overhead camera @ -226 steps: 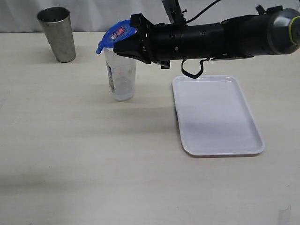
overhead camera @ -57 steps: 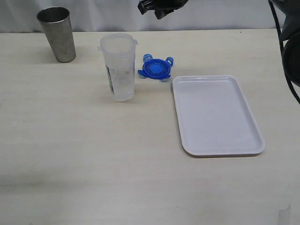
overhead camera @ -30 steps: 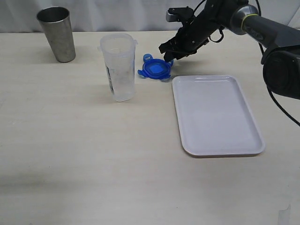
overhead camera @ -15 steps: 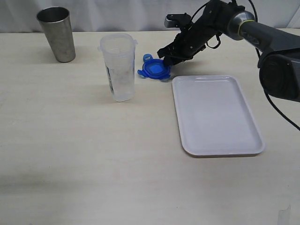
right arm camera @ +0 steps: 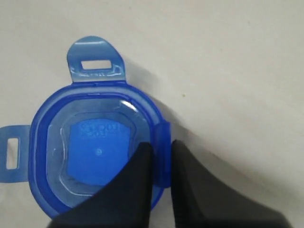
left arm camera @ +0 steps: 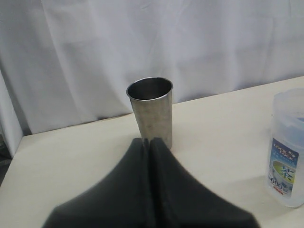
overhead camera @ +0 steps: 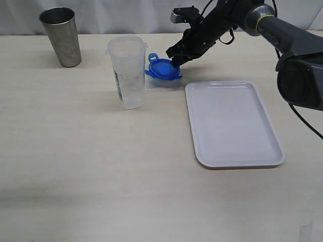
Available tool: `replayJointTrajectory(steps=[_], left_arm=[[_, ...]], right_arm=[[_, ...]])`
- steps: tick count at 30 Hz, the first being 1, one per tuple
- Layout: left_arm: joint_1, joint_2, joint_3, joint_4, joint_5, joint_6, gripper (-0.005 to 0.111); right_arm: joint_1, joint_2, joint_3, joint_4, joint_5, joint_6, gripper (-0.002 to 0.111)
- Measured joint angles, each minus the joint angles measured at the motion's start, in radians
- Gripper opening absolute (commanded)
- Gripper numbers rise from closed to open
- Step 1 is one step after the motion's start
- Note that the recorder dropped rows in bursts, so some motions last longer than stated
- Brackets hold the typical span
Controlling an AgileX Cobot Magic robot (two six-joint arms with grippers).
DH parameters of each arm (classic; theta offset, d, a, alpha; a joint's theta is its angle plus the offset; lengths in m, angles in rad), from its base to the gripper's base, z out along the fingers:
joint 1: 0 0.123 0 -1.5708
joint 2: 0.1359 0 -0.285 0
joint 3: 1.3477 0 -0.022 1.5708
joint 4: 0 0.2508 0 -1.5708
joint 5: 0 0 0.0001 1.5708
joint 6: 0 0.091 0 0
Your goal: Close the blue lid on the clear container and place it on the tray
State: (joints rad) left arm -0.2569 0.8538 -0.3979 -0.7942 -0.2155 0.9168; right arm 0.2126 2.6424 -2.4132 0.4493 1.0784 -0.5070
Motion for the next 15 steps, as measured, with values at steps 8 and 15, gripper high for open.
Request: replayJointTrajectory(steps=[8, 15], left_arm=[[0.000, 0.000, 0.000, 0.000, 0.000, 0.000, 0.000], [0.000, 0.000, 0.000, 0.000, 0.000, 0.000, 0.000]], right_arm=[[0.012, -0.090, -0.131, -0.035, 0.087, 0.026, 0.005], [0.050, -0.244, -0.157, -0.250, 0.089, 0.081, 0.005]])
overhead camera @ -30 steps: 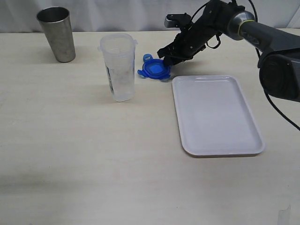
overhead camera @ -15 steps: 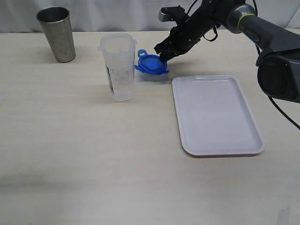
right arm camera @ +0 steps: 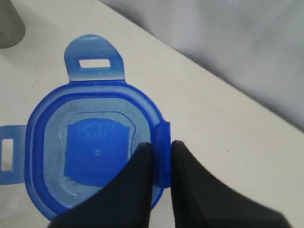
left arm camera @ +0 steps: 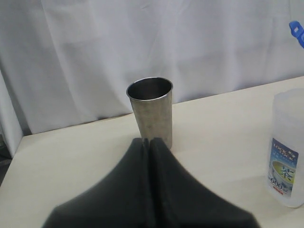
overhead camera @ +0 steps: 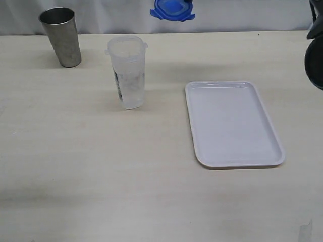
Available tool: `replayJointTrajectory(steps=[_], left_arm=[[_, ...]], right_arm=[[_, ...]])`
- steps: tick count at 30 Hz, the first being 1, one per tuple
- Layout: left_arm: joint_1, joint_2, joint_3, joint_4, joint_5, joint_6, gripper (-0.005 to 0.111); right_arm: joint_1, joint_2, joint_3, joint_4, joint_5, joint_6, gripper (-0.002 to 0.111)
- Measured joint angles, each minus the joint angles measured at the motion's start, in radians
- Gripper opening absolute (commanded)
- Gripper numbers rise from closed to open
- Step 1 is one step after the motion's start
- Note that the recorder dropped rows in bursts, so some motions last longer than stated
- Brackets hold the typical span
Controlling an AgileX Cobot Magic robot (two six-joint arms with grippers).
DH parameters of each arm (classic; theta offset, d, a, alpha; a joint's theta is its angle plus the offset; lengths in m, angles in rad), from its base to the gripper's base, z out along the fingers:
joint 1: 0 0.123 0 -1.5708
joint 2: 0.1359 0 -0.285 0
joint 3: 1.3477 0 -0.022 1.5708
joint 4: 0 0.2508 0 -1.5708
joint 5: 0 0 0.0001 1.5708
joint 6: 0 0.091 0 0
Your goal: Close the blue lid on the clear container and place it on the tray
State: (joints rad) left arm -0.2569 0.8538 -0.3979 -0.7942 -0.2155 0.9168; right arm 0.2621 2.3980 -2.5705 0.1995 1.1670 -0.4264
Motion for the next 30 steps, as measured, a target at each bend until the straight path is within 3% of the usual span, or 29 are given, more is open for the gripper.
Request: replayJointTrajectory(steps=[5, 8, 10, 12, 21, 27, 30], left_arm=[[0.000, 0.000, 0.000, 0.000, 0.000, 0.000, 0.000], [0.000, 0.000, 0.000, 0.000, 0.009, 0.000, 0.000], [0.000, 0.000, 0.000, 0.000, 0.013, 0.000, 0.000], [0.000, 0.000, 0.000, 0.000, 0.013, 0.000, 0.000], [0.000, 0.000, 0.000, 0.000, 0.017, 0.000, 0.000], [0.000, 0.000, 0.000, 0.000, 0.017, 0.000, 0.000], [0.000, 0.000, 0.000, 0.000, 0.019, 0.000, 0.000]], right_arm=[[0.143, -0.086, -0.005, -0.174, 0.000, -0.009, 0.005], [0.289, -0.085, -0.005, -0.518, -0.058, 0.057, 0.004], [0.340, -0.072, -0.005, -0.682, -0.119, 0.165, 0.004], [0.347, -0.052, -0.005, -0.732, -0.132, 0.201, 0.004], [0.251, -0.006, -0.003, -0.582, 0.019, 0.156, 0.004], [0.163, -0.038, 0.004, -0.274, 0.047, 0.090, 0.004], [0.135, -0.071, 0.034, -0.227, 0.047, 0.088, 0.004]])
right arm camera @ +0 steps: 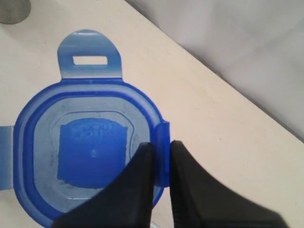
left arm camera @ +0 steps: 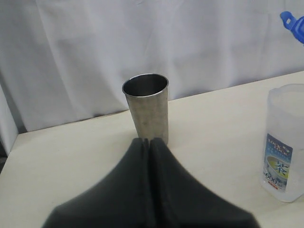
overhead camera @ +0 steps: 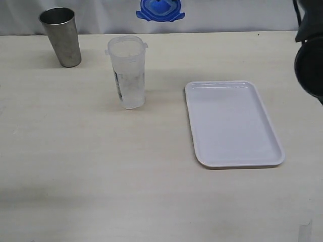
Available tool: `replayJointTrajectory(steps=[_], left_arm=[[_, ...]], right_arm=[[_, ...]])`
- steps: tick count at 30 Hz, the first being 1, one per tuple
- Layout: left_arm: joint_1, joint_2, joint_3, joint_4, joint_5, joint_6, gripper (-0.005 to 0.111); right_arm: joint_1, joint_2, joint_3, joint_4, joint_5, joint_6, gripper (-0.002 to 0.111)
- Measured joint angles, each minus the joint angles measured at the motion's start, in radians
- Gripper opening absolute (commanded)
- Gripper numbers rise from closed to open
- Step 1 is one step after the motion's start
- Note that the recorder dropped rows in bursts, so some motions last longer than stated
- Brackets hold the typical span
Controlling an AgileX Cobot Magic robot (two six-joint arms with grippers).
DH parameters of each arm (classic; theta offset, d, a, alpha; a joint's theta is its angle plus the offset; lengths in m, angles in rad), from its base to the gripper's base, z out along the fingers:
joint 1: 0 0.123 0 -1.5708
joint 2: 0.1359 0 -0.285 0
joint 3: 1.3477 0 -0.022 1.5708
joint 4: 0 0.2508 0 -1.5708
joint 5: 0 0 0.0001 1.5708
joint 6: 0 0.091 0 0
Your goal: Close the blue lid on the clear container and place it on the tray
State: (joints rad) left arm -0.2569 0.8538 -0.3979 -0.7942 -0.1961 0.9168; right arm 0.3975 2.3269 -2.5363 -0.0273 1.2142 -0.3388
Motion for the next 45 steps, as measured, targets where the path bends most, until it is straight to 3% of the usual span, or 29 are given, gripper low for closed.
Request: replayJointTrajectory(steps=[8, 20, 25, 30, 40, 45], left_arm=[[0.000, 0.000, 0.000, 0.000, 0.002, 0.000, 0.000], [0.000, 0.000, 0.000, 0.000, 0.002, 0.000, 0.000], [0.000, 0.000, 0.000, 0.000, 0.002, 0.000, 0.000], [0.000, 0.000, 0.000, 0.000, 0.002, 0.000, 0.000], [0.000, 0.000, 0.000, 0.000, 0.002, 0.000, 0.000], [0.000, 0.000, 0.000, 0.000, 0.002, 0.000, 0.000]], right_arm=[[-0.033, -0.165, 0.251, -0.036, 0.000, 0.004, 0.004], [-0.098, -0.670, 1.157, -0.038, -0.201, 0.085, 0.004], [-0.101, -0.726, 1.422, -0.016, -0.356, 0.098, 0.004], [-0.075, -0.678, 1.474, 0.093, -0.447, 0.077, 0.004], [0.185, -0.536, 1.474, 0.223, -0.603, 0.063, 0.005], [0.238, -0.416, 1.474, 0.263, -0.666, 0.064, 0.020]])
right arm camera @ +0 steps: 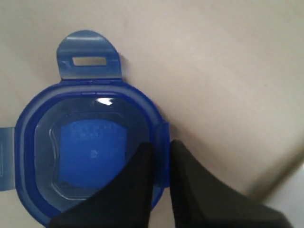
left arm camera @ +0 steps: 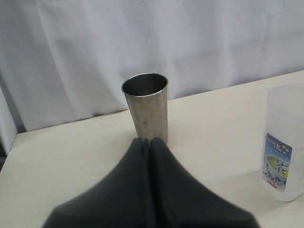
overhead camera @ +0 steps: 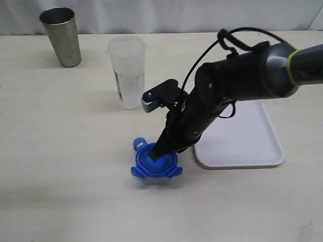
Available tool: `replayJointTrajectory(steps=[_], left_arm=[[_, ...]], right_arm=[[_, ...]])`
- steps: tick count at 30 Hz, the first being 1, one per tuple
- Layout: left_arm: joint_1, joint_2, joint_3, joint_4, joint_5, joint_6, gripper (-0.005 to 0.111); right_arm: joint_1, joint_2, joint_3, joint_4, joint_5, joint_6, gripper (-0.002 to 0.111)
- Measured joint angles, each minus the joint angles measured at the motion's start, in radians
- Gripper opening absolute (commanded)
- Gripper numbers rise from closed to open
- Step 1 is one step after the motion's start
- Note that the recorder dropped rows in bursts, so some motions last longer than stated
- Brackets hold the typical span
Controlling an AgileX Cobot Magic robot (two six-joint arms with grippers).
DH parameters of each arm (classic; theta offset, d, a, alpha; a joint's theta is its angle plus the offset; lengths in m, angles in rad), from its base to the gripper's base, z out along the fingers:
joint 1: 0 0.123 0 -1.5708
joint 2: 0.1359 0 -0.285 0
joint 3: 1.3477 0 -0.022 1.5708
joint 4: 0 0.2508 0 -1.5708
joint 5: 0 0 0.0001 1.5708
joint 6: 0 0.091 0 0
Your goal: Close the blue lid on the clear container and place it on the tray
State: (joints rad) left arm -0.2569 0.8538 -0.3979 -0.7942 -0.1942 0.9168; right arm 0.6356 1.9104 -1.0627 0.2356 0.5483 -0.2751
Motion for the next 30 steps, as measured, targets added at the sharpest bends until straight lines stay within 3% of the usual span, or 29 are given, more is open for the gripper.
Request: replayJointTrajectory(steps=[5, 10, 16, 24, 27, 30], left_arm=[[0.000, 0.000, 0.000, 0.000, 0.000, 0.000, 0.000], [0.000, 0.000, 0.000, 0.000, 0.000, 0.000, 0.000], [0.000, 0.000, 0.000, 0.000, 0.000, 0.000, 0.000], [0.000, 0.000, 0.000, 0.000, 0.000, 0.000, 0.000], [0.000, 0.000, 0.000, 0.000, 0.000, 0.000, 0.000], [0.000, 0.000, 0.000, 0.000, 0.000, 0.000, 0.000]], right_arm=[[0.006, 0.059, -0.041, 0.024, -0.005, -0.002, 0.034], [0.006, 0.062, -0.100, 0.017, 0.012, -0.033, 0.034], [0.006, 0.062, -0.165, -0.133, 0.136, -0.021, 0.034], [0.006, 0.102, -0.168, -0.140, 0.159, -0.031, 0.034], [0.006, 0.107, -0.168, -0.140, 0.159, -0.040, 0.026], [0.006, 0.107, -0.168, -0.138, 0.143, -0.070, 0.009]])
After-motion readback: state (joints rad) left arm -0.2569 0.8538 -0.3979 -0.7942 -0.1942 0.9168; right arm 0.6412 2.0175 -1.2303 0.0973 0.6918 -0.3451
